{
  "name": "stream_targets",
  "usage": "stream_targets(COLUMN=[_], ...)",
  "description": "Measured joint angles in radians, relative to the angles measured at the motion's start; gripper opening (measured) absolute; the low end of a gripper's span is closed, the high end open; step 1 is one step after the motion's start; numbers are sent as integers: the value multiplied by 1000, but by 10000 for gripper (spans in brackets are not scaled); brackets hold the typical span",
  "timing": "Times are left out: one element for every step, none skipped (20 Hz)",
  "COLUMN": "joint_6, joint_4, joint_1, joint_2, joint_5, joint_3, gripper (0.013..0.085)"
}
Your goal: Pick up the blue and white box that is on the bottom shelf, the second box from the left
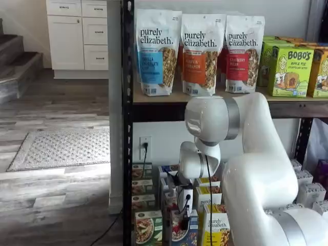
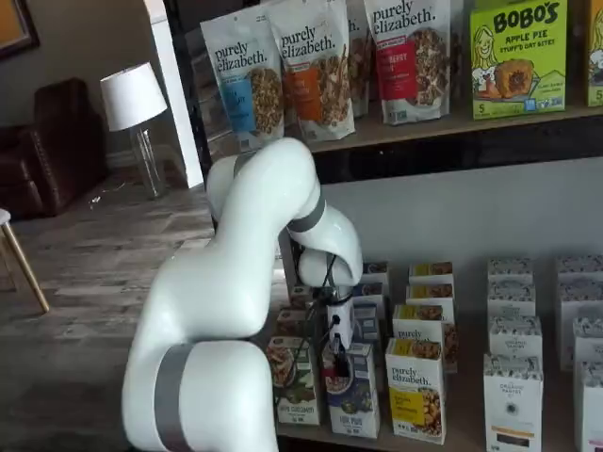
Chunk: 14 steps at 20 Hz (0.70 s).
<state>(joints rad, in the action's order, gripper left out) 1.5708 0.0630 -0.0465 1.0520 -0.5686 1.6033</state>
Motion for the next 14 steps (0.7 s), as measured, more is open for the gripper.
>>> stream_targets(joint_6=[0, 0, 0, -1, -3, -6, -8, -9, -8, -8, -7, -7, -7, -7], joint_4=[0, 0, 0, 0, -3, -6, -8, -8, -8, -6, -5, -5, -4, -4], joint_1=[0, -1, -1, -1, -1, -1, -2, -2, -2, -3, -3, -3, -4, -4], joint_2=[0, 0, 0, 0, 0, 0, 0, 0, 0, -1, -1, -1, -1, -2], joint_5=[0, 1, 2, 3, 7, 12, 14, 15, 15, 14, 13, 11, 10, 8], joint_3=[0, 0, 0, -1, -3, -4, -5, -6, -6, -6, -5, -5, -5, -5], gripper=[690, 650, 650, 610, 610, 610, 610, 610, 610, 610, 610, 610, 610, 570])
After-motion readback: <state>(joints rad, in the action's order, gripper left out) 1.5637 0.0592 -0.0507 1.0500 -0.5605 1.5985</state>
